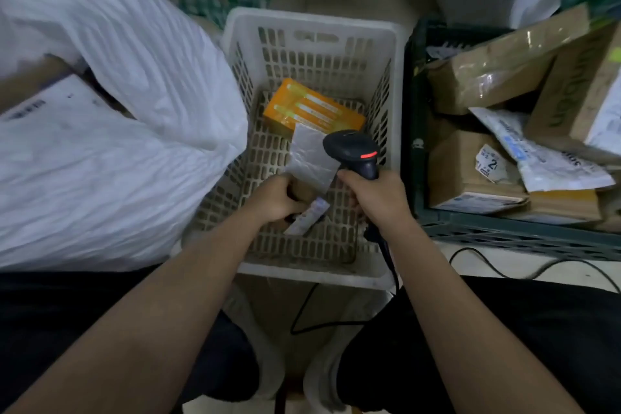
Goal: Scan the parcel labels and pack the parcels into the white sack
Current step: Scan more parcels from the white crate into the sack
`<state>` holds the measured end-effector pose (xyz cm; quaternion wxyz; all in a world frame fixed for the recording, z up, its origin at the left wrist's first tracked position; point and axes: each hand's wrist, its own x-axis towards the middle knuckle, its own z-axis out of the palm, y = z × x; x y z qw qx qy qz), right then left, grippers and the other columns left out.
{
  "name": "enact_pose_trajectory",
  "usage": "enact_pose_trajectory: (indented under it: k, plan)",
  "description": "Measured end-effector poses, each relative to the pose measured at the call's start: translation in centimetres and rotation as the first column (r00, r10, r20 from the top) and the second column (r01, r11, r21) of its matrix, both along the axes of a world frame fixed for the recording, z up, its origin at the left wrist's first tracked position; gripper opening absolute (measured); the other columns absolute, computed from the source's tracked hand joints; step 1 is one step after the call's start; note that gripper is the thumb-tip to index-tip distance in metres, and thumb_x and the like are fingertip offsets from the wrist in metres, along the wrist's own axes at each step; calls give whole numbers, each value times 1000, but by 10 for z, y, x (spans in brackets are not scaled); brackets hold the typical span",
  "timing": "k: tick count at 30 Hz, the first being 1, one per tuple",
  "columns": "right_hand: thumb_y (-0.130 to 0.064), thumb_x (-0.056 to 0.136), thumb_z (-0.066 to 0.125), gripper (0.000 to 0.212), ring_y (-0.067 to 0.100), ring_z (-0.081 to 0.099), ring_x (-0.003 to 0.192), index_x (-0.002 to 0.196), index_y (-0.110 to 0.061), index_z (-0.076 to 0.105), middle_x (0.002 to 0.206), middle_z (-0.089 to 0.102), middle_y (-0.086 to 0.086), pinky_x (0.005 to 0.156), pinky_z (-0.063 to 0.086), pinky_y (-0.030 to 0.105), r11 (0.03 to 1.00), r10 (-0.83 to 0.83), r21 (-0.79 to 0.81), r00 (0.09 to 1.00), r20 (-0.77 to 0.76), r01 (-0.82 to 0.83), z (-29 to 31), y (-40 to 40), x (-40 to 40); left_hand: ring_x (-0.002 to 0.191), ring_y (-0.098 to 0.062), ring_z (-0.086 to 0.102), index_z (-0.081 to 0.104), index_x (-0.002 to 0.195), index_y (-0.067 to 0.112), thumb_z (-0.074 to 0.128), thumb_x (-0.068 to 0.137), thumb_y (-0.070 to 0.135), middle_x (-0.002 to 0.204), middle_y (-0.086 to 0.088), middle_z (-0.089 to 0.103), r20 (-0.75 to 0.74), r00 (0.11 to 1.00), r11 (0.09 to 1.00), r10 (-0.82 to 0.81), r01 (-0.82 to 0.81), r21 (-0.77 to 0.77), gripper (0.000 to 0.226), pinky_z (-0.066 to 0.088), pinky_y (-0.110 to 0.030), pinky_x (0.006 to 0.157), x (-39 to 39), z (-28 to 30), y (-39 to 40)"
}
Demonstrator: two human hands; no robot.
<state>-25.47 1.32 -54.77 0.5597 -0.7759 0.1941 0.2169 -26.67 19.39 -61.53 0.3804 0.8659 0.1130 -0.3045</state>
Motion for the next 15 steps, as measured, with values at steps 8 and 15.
enact_pose_trajectory:
  k: [8, 15]
  plan:
    - [-18, 83, 74, 14, 12, 58, 72, 79, -24, 62, 77, 63, -2, 64, 44, 26, 910, -369, 263, 916, 158, 321, 72, -3, -10, 90, -14, 61, 59, 119, 10, 69, 83, 26, 106, 0, 65, 188, 837, 814, 514, -406, -416, 40, 52, -24, 71, -16, 115, 10]
    - [-13, 81, 77, 21, 14, 65, 86, 100, -12, 69, 92, 70, -1, 71, 51, 24, 923, -262, 350, 929, 262, 161, 140, 9, -34, 99, -19, 69, 59, 126, 15, 66, 88, 29, 113, -6, 69, 182, 773, 680, 607, -387, -623, 41, 57, -39, 86, -54, 199, 28]
